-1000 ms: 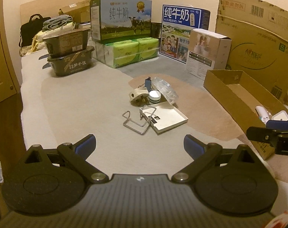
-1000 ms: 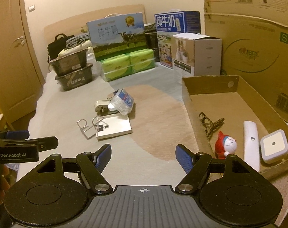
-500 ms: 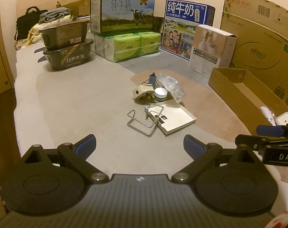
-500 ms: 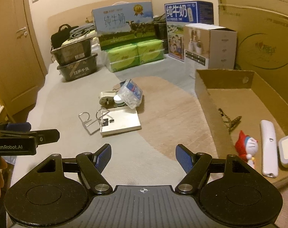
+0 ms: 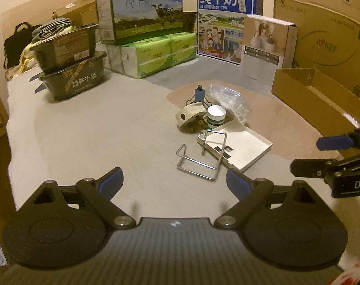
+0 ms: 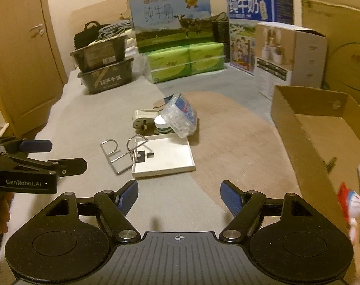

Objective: Organize rigid objects

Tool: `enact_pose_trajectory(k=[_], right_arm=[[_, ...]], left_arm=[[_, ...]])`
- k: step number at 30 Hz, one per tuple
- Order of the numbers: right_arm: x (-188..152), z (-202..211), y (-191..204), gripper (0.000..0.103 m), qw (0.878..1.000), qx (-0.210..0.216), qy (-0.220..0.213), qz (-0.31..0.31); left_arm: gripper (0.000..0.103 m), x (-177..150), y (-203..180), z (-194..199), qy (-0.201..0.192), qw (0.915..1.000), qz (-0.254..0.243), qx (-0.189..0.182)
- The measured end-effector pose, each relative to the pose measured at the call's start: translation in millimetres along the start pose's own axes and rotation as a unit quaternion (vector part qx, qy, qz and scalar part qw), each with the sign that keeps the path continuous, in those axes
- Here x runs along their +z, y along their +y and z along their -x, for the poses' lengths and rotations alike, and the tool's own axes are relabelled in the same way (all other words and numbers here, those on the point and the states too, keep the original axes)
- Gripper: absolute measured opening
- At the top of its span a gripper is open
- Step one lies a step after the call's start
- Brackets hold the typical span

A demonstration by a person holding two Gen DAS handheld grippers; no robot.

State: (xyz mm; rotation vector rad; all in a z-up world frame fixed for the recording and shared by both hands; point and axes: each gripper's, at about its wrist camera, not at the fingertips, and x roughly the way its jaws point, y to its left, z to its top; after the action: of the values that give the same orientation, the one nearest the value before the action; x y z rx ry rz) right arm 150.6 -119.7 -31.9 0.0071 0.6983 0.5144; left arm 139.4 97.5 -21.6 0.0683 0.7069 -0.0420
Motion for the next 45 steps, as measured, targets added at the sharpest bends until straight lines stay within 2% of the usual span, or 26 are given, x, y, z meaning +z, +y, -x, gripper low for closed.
enact_pose_trajectory(k=[3,9,13,24,26,27,35,39,41,43,45], right_arm=[[2.9,-17.0,1.7,0.087,1.0,0.009,0.003,0.007],[6.7,-48.4,4.7,0.091,1.0,0.016,0.014,0.021],[9.8,-64.8,5.9,0.095,0.999,0.016,0.017,0.03],[9.7,-90.7,10.3,0.097,0.998,0.012,0.028,0.063],[9.0,-90.5,10.5,0.094,0.997,0.01,0.027,0.066],[8.7,-88.9,9.6,0.087,0.997,0.011,0.025,0.068],[-5.2,-60.7,-12.3,0.087,0.997,-0.019,0.027,0.065],[-17.6,-42.3,-29.6,0.087,0.998,-0.041,0.025,0.051],[-22.6,-34.9,-35.9,0.087,0.998,-0.048,0.025,0.043],[-26.1,-28.9,-40.4,0.087,0.998,-0.05,0.024,0.033],[-28.8,-24.5,-42.5,0.087,0.998,-0.052,0.023,0.031]], left_arm=[[0.093,1.4,3.2,-11.4,0.004,0.9999,-0.012,-0.007],[0.093,1.9,10.0,-29.8,0.007,0.9994,-0.02,-0.027],[0.092,1.6,15.8,-36.1,0.007,0.9992,-0.009,-0.04],[0.092,-0.4,20.6,-39.5,-0.003,0.9984,-0.013,-0.055],[0.092,-0.7,19.7,-39.1,-0.003,0.9982,-0.016,-0.057],[0.092,-0.6,18.9,-38.9,-0.004,0.9981,-0.017,-0.059],[0.092,4.0,-1.2,-48.7,-0.004,0.9957,-0.057,-0.073],[0.092,6.9,-8.5,-61.5,-0.003,0.9959,-0.054,-0.072],[0.086,8.4,-10.2,-68.0,-0.001,0.9963,-0.048,-0.072],[0.074,9.4,-12.6,-73.8,0.004,0.9967,-0.043,-0.069],[0.066,9.8,-14.9,-77.0,0.009,0.997,-0.039,-0.067]])
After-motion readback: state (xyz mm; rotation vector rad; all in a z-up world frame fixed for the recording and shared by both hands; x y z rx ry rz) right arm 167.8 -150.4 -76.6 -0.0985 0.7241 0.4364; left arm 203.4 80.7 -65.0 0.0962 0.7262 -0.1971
